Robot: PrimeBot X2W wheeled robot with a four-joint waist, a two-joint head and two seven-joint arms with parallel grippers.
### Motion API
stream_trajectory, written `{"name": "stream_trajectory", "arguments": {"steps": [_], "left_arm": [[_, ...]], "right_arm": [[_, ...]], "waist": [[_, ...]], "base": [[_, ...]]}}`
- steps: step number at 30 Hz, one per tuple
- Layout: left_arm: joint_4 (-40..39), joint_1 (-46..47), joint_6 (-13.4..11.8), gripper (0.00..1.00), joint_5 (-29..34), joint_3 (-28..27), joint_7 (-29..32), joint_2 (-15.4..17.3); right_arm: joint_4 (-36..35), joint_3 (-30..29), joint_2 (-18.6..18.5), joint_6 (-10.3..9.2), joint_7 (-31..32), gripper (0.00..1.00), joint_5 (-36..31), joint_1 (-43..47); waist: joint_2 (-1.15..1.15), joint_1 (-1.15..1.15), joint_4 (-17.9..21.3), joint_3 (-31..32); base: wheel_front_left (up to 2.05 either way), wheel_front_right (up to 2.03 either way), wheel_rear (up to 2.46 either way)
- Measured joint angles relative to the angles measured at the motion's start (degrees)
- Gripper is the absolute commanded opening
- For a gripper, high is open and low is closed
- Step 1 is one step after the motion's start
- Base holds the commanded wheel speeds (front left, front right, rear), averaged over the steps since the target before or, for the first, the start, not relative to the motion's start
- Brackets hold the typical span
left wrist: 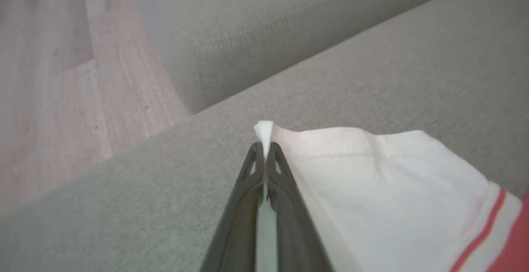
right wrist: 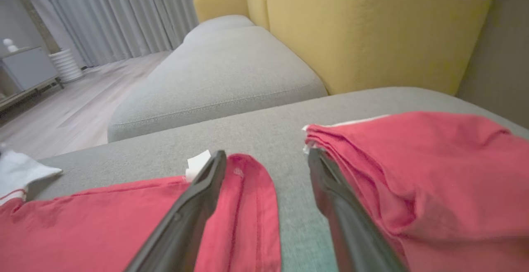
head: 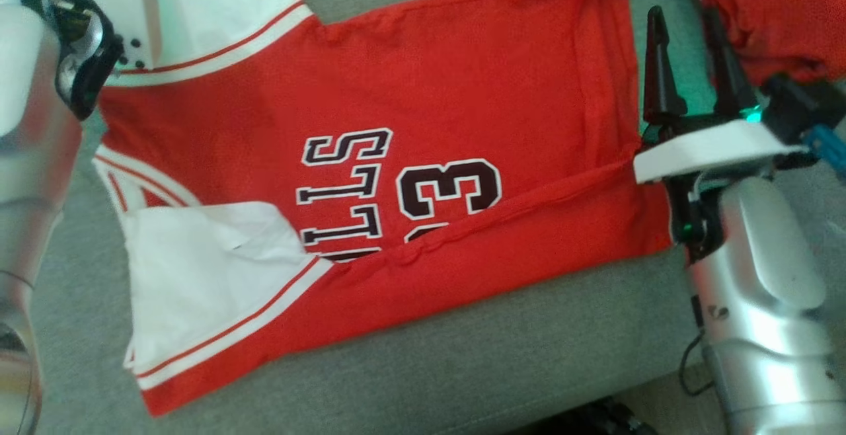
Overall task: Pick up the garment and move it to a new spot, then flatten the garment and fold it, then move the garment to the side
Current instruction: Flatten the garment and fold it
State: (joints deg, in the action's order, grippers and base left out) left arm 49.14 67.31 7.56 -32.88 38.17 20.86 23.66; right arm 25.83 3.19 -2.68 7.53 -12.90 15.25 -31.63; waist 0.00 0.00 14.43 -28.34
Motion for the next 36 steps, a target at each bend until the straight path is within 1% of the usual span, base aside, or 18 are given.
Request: {"name": "stream_trajectory", "arguments": {"steps": [3, 8, 11, 16, 22, 27, 32, 36], "left_arm": [[-1.16, -0.01, -0.13, 0.00, 0.93, 0.15, -5.78, -0.51], [-4.95, -1.10, -0.52, 0.00, 1.15, 0.10, -12.99, -2.56], [-8.87, -3.13, -0.79, 0.00, 1.00, 0.00, -15.72, -2.75], [-16.10, -8.39, -1.20, 0.00, 0.44, 0.96, -16.30, -2.60], [-23.86, -13.65, -2.75, 0.00, 0.52, 3.43, -14.37, -2.68], [-27.29, -14.93, -4.06, 0.00, 0.48, 3.92, -13.78, -2.64], [-28.92, -15.00, -4.63, 0.00, 0.41, 4.03, -12.79, -2.27], [-29.52, -15.07, -5.15, 0.00, -0.19, 4.00, -12.26, -1.35]], "right_arm": [[0.04, -0.82, -1.07, 0.00, 2.65, 1.00, -2.58, -1.42], [0.56, -1.26, -5.82, 0.00, 8.99, 1.00, -4.25, -2.78], [1.59, -0.18, -8.47, 0.00, 13.14, 1.00, -4.58, -3.89], [4.65, 3.34, -13.04, 0.00, 19.75, 1.00, -4.48, -6.70], [10.06, 9.81, -17.72, 0.00, 23.47, 1.00, -3.08, -10.73], [15.84, 14.54, -19.91, 0.00, 25.84, 1.00, -2.14, -13.89], [20.29, 16.55, -21.82, 0.00, 26.30, 1.00, -0.60, -16.12], [22.59, 19.00, -22.40, 0.00, 26.19, 1.00, 1.03, -17.81]], "waist": [[0.00, 0.00, -1.62, 1.01], [0.00, 0.00, -5.27, 2.97], [0.00, 0.00, -7.62, 4.09], [0.00, -0.01, -11.57, 5.36], [0.00, -0.01, -14.84, 5.54], [0.00, 0.00, -15.79, 4.84], [0.00, 0.00, -15.99, 4.43], [0.00, 0.00, -15.82, 4.14]], "base": [[0.00, 0.00, 0.00], [0.00, 0.00, 0.00], [0.00, 0.00, 0.00], [0.00, 0.00, 0.00], [0.00, 0.00, 0.00], [0.00, 0.00, 0.00], [0.00, 0.00, 0.00], [0.00, 0.00, 0.00]]}}
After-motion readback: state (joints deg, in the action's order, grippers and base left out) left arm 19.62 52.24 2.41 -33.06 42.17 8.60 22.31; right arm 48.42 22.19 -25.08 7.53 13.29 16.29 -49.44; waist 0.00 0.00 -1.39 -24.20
